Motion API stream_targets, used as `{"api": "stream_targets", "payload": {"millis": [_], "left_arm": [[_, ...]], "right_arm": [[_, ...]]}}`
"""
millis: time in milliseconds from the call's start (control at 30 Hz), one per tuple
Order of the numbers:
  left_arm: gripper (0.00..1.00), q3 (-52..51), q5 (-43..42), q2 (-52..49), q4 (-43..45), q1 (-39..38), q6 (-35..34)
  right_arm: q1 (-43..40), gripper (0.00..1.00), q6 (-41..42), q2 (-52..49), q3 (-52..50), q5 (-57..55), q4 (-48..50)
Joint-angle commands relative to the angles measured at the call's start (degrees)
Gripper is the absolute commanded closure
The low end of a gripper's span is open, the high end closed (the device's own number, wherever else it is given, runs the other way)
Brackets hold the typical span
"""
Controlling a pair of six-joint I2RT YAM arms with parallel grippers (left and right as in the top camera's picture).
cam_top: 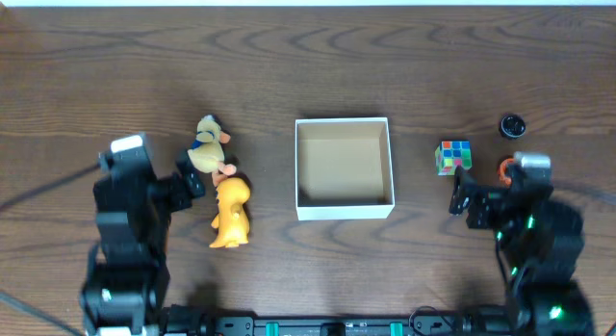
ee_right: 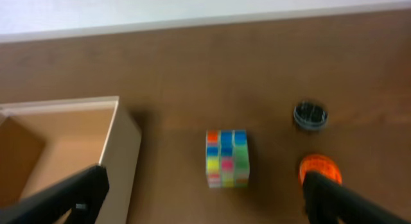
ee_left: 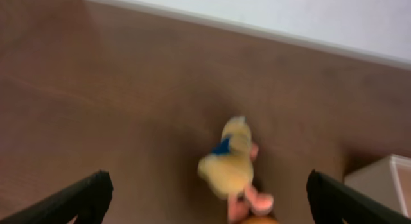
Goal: Pack container
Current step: 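Move right gripper down onto the Rubik's cube and grasp it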
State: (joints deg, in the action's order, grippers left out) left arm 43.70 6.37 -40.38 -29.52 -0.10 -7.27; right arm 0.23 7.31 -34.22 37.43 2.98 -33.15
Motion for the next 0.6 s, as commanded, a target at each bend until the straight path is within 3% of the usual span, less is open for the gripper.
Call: {"api": "stream_targets", "payload": {"millis": [0, 100, 233, 567], "left_arm": [[0.02, 8.2, -1.6, -8.0, -6.9, 0.2, -0.3], [0.02, 12.5, -4.6, -14.4, -12.1, 0.2, -0.3], [0.02, 13.3, -7.0, -19.5, -13.0, 0.2, -0.4], [0.02, 13.2, -7.3, -21.4, -13.2, 0.2, -0.5]], "right_arm": [[-0.3, 0.01, -3.3, -11.6, 12.2, 1.6, -7.8], [-0.8, 0.01, -3.3, -24.6, 24.7, 1.4, -20.0], [-0.8, 0.01, -3.4, -39.2, 38.0, 2.4, -29.2], [-3.4, 0.01, 1.0, -56.1, 42.7, -1.7, -28.5]]}}
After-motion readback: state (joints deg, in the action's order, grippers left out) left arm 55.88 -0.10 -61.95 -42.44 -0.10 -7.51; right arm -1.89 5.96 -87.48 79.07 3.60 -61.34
